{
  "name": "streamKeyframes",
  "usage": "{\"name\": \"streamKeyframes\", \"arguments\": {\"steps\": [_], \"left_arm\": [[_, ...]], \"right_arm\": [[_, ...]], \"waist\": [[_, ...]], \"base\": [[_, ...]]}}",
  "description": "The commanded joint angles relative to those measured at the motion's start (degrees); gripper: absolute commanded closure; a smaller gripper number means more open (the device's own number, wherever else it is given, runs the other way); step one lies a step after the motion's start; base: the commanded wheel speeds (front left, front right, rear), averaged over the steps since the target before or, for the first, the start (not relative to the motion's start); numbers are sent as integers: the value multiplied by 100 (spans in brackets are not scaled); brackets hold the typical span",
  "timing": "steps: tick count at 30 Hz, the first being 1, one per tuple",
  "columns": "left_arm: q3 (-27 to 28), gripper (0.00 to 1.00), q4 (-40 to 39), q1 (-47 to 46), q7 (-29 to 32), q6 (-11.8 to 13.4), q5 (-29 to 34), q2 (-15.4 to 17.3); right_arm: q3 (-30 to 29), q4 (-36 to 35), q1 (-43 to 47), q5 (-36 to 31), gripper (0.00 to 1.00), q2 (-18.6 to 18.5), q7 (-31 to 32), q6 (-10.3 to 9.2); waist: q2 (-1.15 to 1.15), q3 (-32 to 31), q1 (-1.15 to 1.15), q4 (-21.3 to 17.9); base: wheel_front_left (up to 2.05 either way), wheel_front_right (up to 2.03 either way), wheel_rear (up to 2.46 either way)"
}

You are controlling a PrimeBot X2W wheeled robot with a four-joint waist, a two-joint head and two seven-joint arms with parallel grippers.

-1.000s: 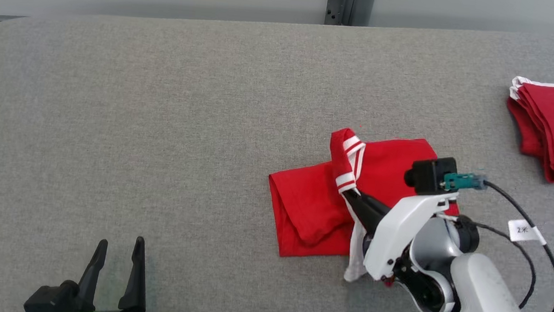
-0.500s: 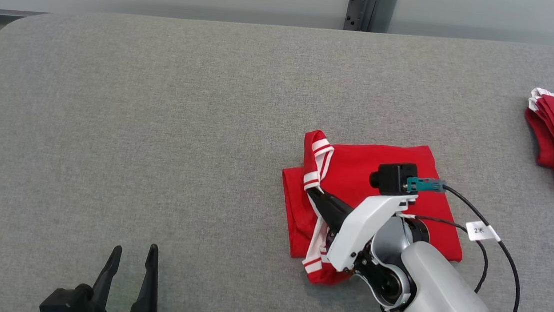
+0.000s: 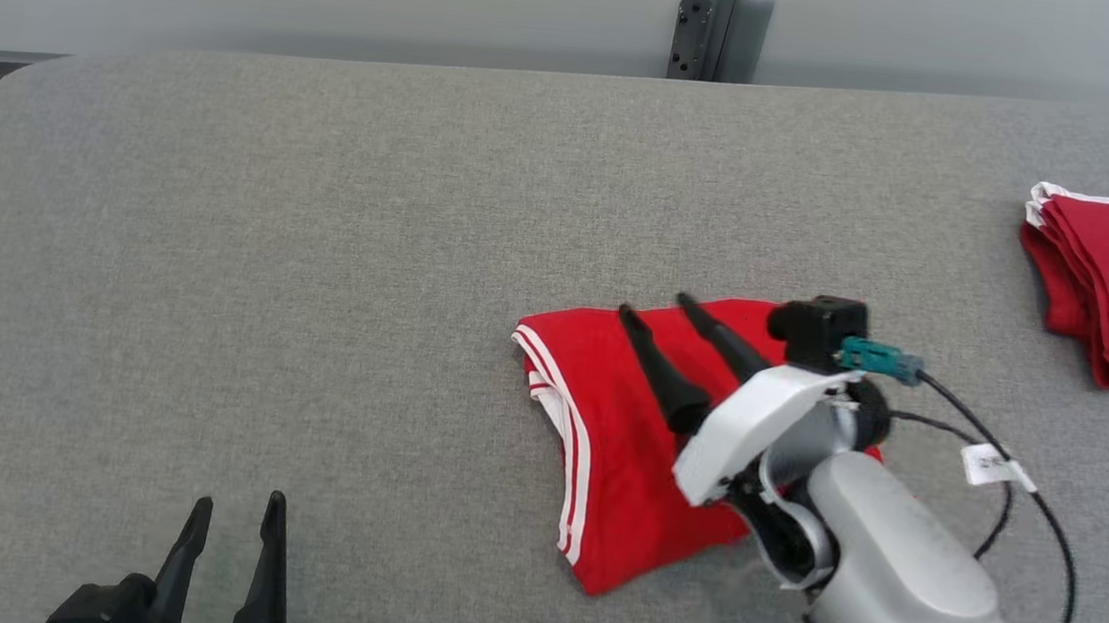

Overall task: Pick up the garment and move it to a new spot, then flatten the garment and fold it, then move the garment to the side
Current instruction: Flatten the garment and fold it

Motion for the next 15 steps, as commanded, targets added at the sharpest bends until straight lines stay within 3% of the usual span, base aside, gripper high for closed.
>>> {"name": "streamKeyframes", "arguments": {"steps": [1, 8, 12, 15], "left_arm": [[57, 0, -41, 93, -15, -27, 28, 38], [258, 0, -321, 189, -15, -30, 246, 7], [309, 0, -362, 155, -15, -29, 334, -13], [279, 0, -360, 90, -15, -25, 399, -23]], "right_arm": [[-202, -53, 102, -298, 0, -283, -177, -6], [-1138, -659, 763, -1718, 0, -1267, -907, -4], [-1617, -811, 1283, -2332, 0, -1590, -1137, -2], [-2000, -832, 1707, -2546, 0, -1583, -1246, -3]], "waist": [[0, -120, 0, -131], [0, -262, 0, -361], [0, -309, 0, -361], [0, -362, 0, -321]], "base": [[0, 0, 0], [0, 0, 0], [0, 0, 0], [0, 0, 0]]}}
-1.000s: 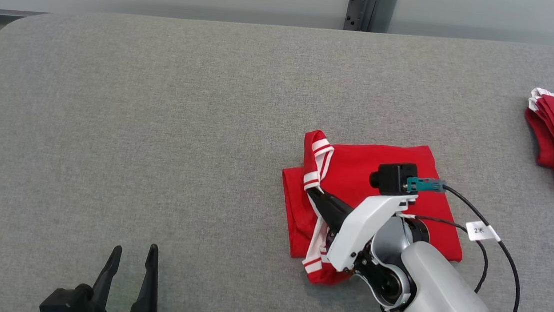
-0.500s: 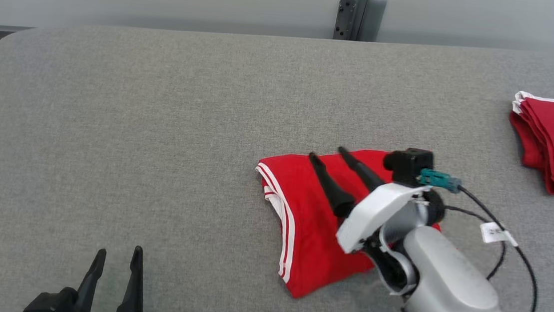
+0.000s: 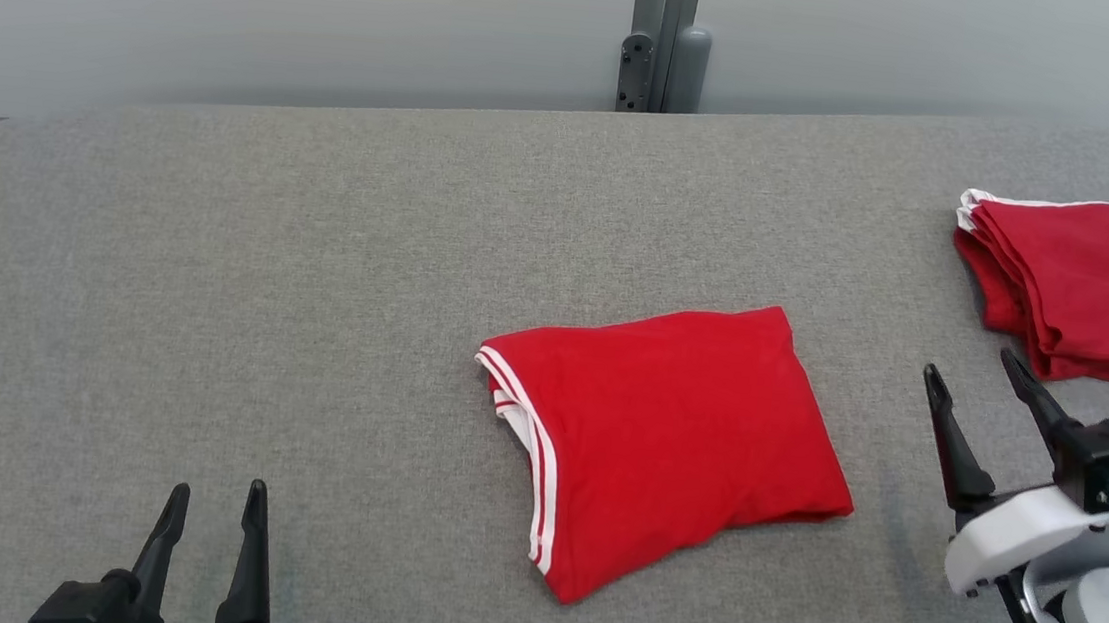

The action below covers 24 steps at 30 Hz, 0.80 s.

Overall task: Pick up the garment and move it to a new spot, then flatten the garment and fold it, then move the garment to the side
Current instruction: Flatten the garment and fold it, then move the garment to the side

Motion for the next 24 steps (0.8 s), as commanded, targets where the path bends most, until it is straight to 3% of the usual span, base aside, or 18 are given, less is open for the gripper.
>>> {"name": "streamKeyframes", "arguments": {"steps": [1, 7, 14, 24], "left_arm": [[-14, 0, 14, -23, -15, -17, 59, 13], [30, 0, 100, 114, -15, -18, 122, 19], [9, 0, 134, 179, -15, -18, 125, 11], [-3, 0, 157, 112, -15, -19, 118, -8]], "right_arm": [[-142, -21, 225, -107, 0, 57, -54, -2], [-694, -252, 894, -229, 0, 464, -79, -2], [-947, -509, 1359, -363, 0, 891, -81, -2], [-910, -579, 1407, -446, 0, 1033, -83, -2]], "waist": [[0, -58, 0, 39], [0, -279, 0, 55], [0, -465, 0, -21], [0, -498, 0, -185]], "base": [[0, 0, 0], [0, 0, 0], [0, 0, 0], [0, 0, 0]]}}
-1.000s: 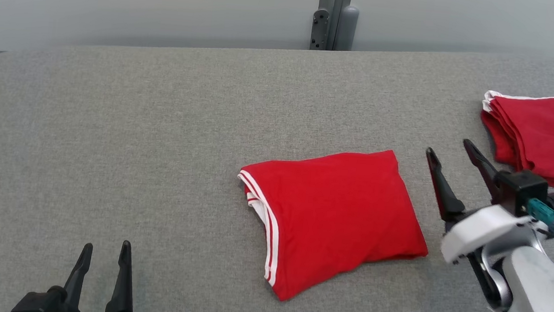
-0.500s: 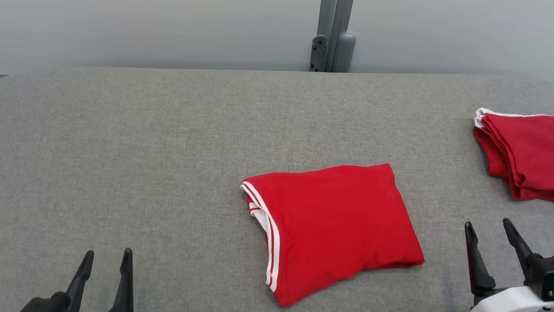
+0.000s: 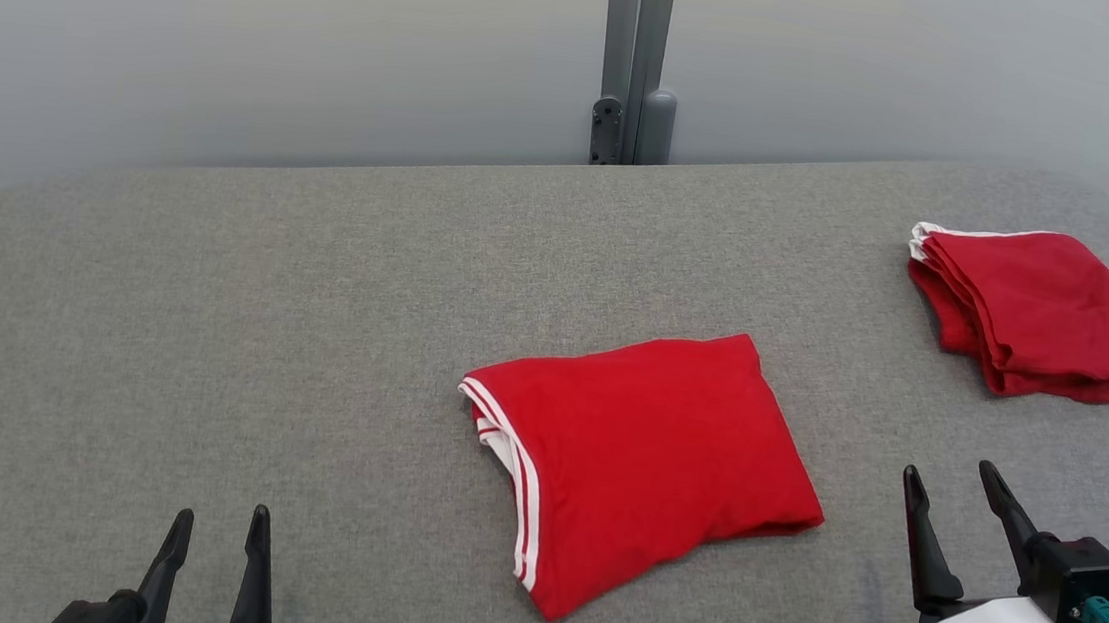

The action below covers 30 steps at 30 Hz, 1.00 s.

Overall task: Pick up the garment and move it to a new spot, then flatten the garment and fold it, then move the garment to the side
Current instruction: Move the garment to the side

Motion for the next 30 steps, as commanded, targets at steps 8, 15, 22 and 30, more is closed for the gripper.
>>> {"name": "streamKeyframes", "arguments": {"steps": [8, 15, 22, 30], "left_arm": [[-29, 0, -30, -46, -15, -19, -3, 7], [-276, 0, -25, -371, -15, -18, -71, 110], [-396, 0, 26, -682, -15, -18, -194, 191], [-320, 0, -78, -831, -14, -18, -247, 236]], "right_arm": [[104, 158, -481, 438, 0, -7, 99, -2], [778, 833, -1765, 1507, 0, -108, 2303, -1], [1061, 1813, -2613, 1708, 0, -121, 3517, -1], [1041, 2031, -3259, 2016, 100, -227, 3751, -1]], "waist": [[0, 90, 0, 31], [0, 602, 0, 257], [0, 993, 0, 630], [0, 1228, 0, 509]], "base": [[0, 0, 0], [0, 0, 0], [0, 0, 0], [0, 0, 0]]}}
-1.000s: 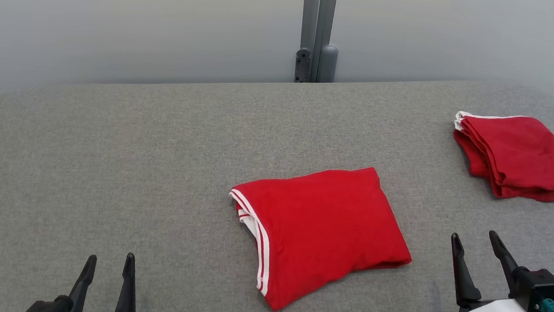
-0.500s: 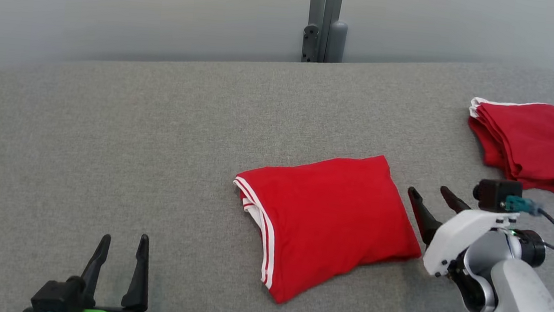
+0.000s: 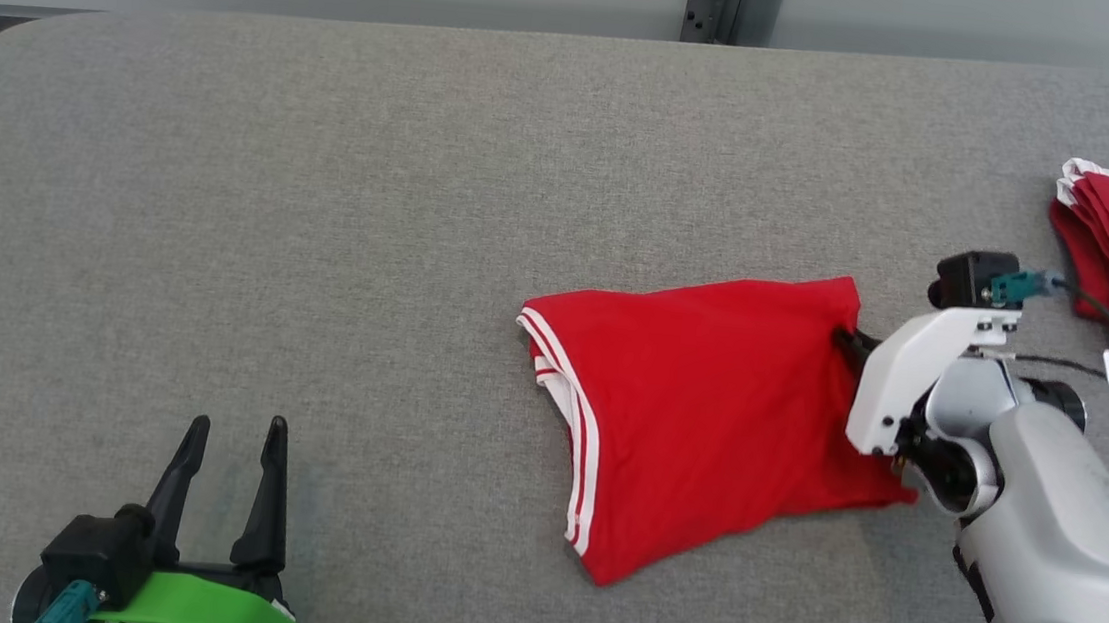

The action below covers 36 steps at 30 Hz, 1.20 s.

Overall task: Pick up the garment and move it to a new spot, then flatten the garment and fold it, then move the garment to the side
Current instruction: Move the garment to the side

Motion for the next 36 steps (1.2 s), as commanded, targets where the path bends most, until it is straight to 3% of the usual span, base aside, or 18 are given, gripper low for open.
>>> {"name": "streamKeyframes", "arguments": {"steps": [1, 10, 17, 33, 34, 35, 36], "left_arm": [[13, 0, -40, -126, -14, -17, -36, 50], [-73, 0, -182, -403, -15, -17, -71, 166], [-169, 0, -255, -508, -15, -17, -97, 302], [-397, 0, -310, -820, -15, -18, -155, 641], [-415, 0, -294, -829, -14, -18, -151, 646], [-427, 0, -284, -838, -15, -18, -156, 650], [-434, 0, -268, -841, -15, -18, -156, 651]], "right_arm": [[-34, -71, -154, 83, 100, -104, 20, -1], [-461, -706, -1077, 201, 100, -726, 354, -1], [-991, -1049, -1528, -177, 100, -1029, 719, -1], [-2507, -1122, -2350, -1517, 100, -1025, 1392, -1], [-2631, -1120, -2351, -1694, 73, -1042, 1301, -1], [-2718, -1113, -2329, -1864, 0, -1043, 1203, -1], [-2808, -1114, -2287, -2098, 0, -1058, 1028, -1]], "waist": [[0, 121, 0, -119], [0, 474, 0, -628], [0, 720, 0, -872], [0, 1248, 0, -1001], [0, 1243, 0, -985], [0, 1236, 0, -969], [0, 1224, 0, -949]], "base": [[0, 0, 0], [0, 0, 0], [0, 0, 0], [0, 0, 0], [0, 0, 0], [0, 0, 0], [0, 0, 0]]}}
